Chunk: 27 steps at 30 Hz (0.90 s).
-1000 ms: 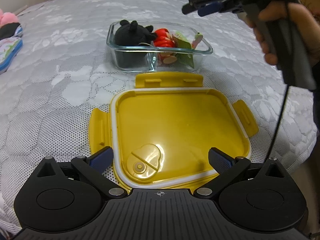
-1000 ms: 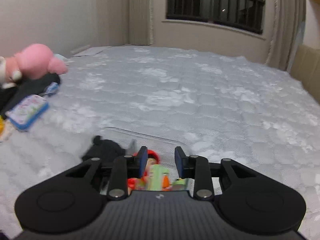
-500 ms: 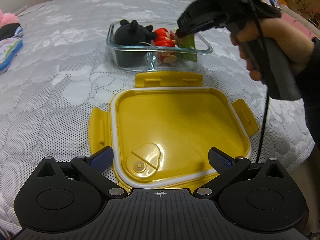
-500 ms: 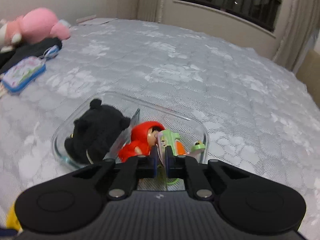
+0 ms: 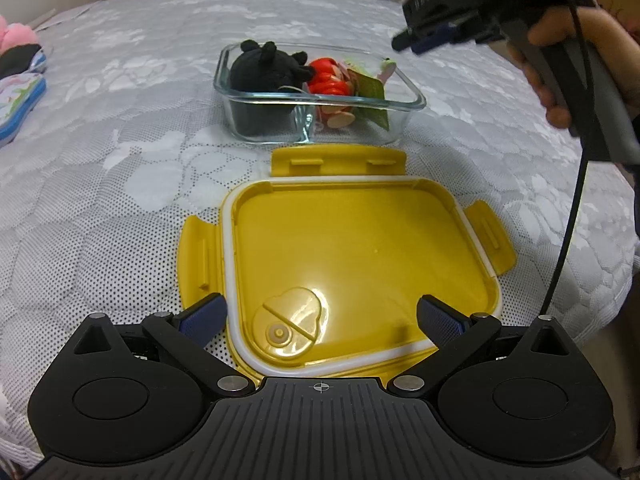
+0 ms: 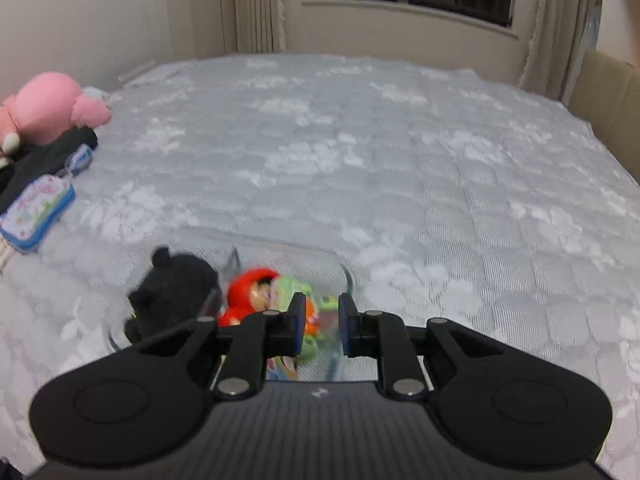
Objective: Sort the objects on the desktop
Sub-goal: 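Lower the pink-green toy beside the red doll and open the right gripper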
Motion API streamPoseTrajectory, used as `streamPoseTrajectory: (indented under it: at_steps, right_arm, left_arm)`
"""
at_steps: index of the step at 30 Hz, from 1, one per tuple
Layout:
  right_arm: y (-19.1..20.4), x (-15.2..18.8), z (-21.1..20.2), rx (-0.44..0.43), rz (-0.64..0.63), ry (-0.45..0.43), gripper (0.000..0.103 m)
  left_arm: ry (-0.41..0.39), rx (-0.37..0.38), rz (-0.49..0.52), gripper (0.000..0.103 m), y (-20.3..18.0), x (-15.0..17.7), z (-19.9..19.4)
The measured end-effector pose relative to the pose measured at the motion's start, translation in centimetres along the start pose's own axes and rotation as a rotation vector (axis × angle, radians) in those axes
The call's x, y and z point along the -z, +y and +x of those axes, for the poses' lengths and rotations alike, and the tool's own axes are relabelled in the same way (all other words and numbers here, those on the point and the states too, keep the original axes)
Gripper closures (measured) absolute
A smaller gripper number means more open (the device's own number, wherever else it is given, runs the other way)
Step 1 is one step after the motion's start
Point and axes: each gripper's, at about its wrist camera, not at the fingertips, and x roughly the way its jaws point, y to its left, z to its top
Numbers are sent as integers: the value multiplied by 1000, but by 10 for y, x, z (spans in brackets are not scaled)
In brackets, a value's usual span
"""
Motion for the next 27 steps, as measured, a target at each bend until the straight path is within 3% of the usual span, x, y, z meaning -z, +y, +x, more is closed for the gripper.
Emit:
streamPoseTrajectory:
  at_steps: [6, 10, 12, 15, 19, 22, 25, 27]
  right_arm:
    - [5, 7, 30, 19, 10, 1, 85]
    - [16, 5, 40, 77, -55, -47, 86]
    - [13, 3, 37, 23, -26, -53, 85]
    - [2, 0, 23, -120, 80, -31, 65]
    - [16, 1, 22, -89, -30, 0, 62]
    - [26, 7, 29, -60, -81, 27, 84]
    - [31, 12, 23, -74, -118, 56, 100]
    - [33, 17, 14, -58, -144, 76, 99]
  left_arm:
    - [6, -7, 15, 0, -2, 0, 1]
    - [8, -13, 22, 0, -2, -1, 2]
    - [9, -12, 30, 0, -2, 0, 2]
    - [9, -17, 25, 0, -3, -2, 3]
    - [8, -22, 25, 0, -3, -2, 3]
    - [9, -18, 29, 0, -3, -1, 3]
    - [10, -12, 28, 0, -2, -1, 2]
    - [8, -11, 24, 0, -1, -1, 2]
